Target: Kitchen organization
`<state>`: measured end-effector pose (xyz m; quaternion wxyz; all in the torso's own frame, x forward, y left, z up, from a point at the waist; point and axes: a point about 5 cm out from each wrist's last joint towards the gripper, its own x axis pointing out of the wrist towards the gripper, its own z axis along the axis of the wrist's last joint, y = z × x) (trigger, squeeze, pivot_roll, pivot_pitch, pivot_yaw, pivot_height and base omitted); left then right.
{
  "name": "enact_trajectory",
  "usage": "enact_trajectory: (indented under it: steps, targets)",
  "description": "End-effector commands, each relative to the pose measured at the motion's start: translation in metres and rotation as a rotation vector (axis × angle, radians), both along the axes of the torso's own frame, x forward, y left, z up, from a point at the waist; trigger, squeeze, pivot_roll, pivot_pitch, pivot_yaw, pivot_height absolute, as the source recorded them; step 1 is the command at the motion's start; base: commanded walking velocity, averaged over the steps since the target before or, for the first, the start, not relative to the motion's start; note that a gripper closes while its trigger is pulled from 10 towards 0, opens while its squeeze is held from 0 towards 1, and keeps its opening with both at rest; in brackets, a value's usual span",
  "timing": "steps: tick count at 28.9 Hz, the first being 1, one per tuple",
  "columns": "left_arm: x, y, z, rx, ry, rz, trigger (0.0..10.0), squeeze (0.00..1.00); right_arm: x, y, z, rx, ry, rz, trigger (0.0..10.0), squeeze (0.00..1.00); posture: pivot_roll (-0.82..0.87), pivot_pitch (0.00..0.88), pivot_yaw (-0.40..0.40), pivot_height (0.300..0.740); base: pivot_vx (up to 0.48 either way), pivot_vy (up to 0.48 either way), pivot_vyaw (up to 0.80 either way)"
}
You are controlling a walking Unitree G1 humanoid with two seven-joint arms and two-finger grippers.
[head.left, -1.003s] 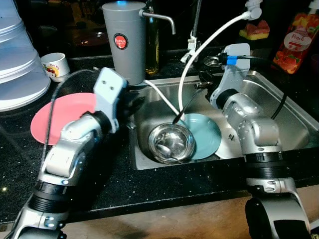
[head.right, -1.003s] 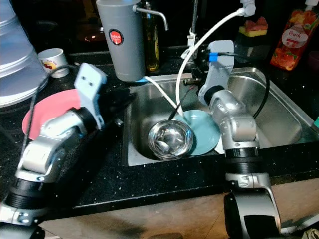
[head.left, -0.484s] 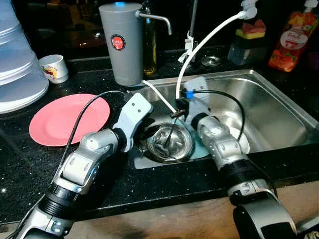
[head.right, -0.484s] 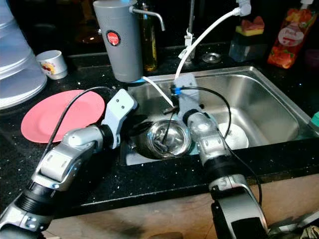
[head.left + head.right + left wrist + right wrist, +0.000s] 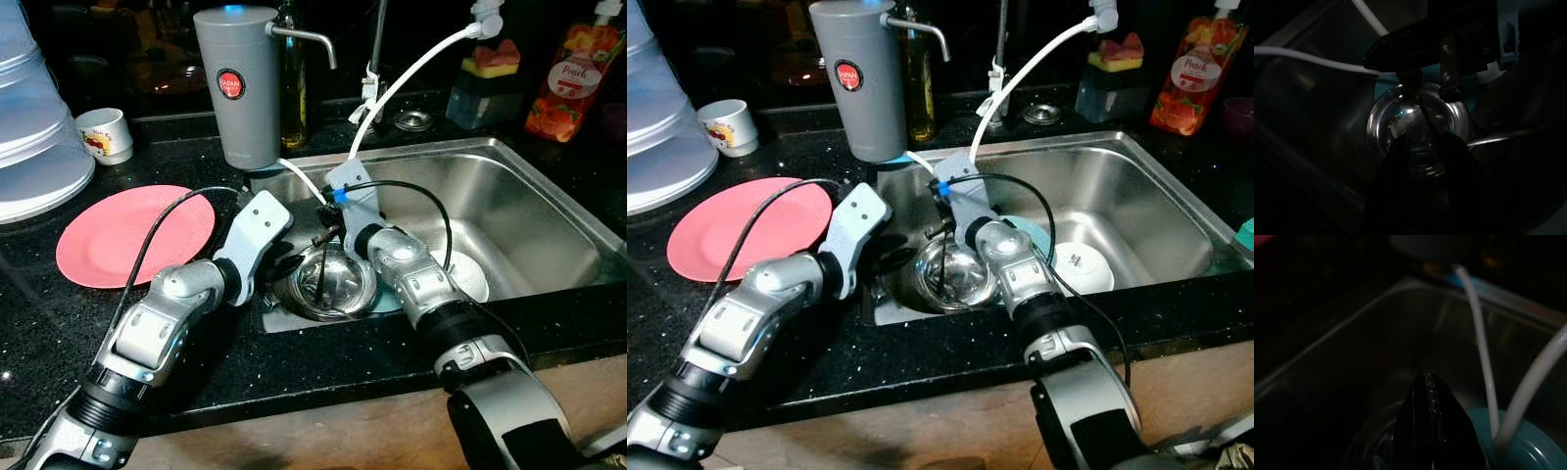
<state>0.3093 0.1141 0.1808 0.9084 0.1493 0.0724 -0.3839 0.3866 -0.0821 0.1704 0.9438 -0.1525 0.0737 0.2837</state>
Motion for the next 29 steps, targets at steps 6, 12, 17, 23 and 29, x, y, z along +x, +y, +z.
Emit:
enact_trajectory:
  steps: [6, 12, 17, 23, 29]
  targets:
    - [-0.003, 0.002, -0.002, 0.039, 0.01, -0.007, 10.0, 0.0, -0.001, -0.002, -0.018, -0.094, 0.09, 0.013, 10.0, 0.0, 0.02, 0.0, 0.007, 0.74, 0.0, 0.0, 0.0]
    - [-0.006, 0.0, -0.005, 0.052, 0.026, -0.021, 10.0, 0.0, -0.001, -0.003, -0.021, -0.086, 0.109, 0.027, 10.0, 0.08, 0.02, 0.0, 0.009, 0.74, 0.0, 0.0, 0.0]
    - [-0.007, 0.0, -0.005, 0.055, 0.027, -0.019, 10.0, 0.0, -0.002, -0.002, -0.024, -0.092, 0.125, 0.042, 10.0, 0.96, 0.02, 0.0, 0.005, 0.74, 0.0, 0.0, 0.0]
    - [-0.007, 0.0, -0.004, 0.054, 0.026, -0.01, 10.0, 0.0, -0.001, -0.002, -0.024, -0.105, 0.114, 0.043, 10.0, 0.56, 0.01, 0.0, -0.005, 0.74, 0.0, 0.0, 0.0]
    - [0.0, 0.014, 0.005, 0.057, -0.021, 0.11, 10.0, 0.0, 0.003, -0.005, -0.005, -0.029, 0.008, 0.01, 10.0, 0.0, 0.01, 0.016, -0.035, 0.74, 0.0, 0.0, 0.0]
